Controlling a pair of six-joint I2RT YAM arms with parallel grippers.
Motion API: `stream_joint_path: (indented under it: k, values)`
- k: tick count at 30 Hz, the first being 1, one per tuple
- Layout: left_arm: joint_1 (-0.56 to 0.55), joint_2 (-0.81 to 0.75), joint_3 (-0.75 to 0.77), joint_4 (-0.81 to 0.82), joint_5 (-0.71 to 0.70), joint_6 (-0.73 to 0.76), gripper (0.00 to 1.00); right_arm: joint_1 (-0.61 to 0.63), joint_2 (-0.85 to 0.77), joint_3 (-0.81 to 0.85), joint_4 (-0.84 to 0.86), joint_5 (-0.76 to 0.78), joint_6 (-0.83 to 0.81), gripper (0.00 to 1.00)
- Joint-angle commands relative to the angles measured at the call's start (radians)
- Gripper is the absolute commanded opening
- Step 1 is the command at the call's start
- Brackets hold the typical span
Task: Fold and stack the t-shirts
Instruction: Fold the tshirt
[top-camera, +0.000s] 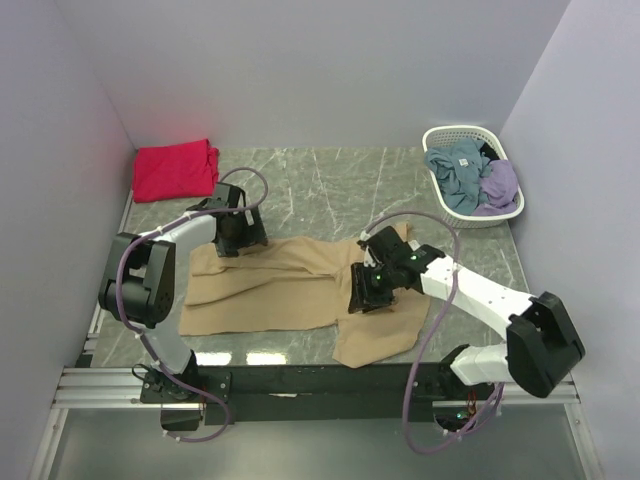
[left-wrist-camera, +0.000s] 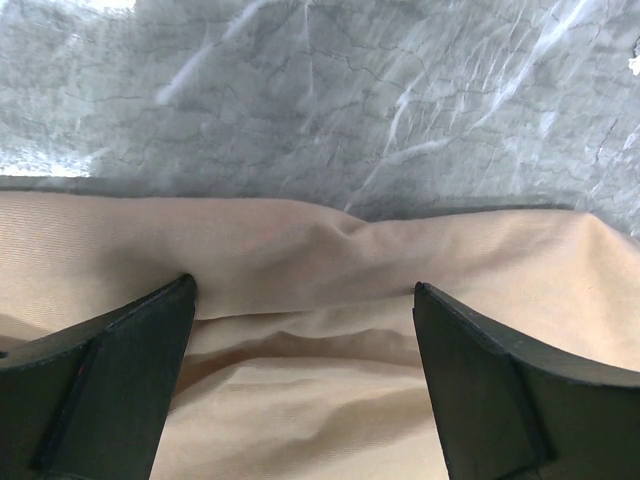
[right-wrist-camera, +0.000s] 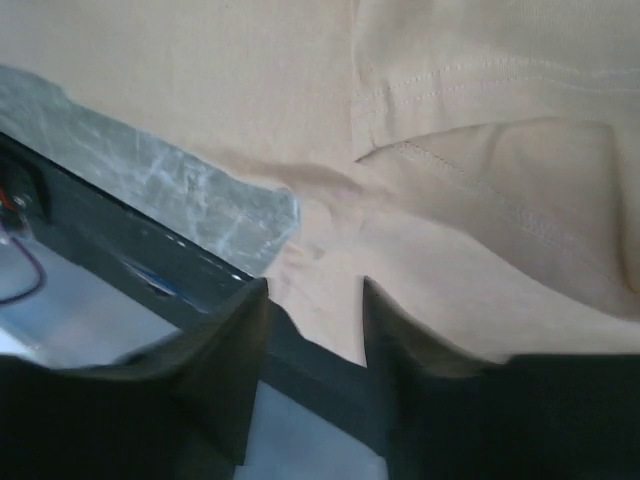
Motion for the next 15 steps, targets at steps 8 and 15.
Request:
stream_joint_path:
  k: [8, 15]
  values:
    - [-0.011, 0.009, 0.038, -0.010, -0.017, 0.018, 0.96, -0.040, -0.054, 0.152, -0.154, 0.553, 0.040, 0.80]
    - [-0.013, 0.010, 0.038, -0.016, -0.019, 0.018, 0.96, -0.237, -0.053, -0.028, 0.106, 0.242, 0.085, 0.65]
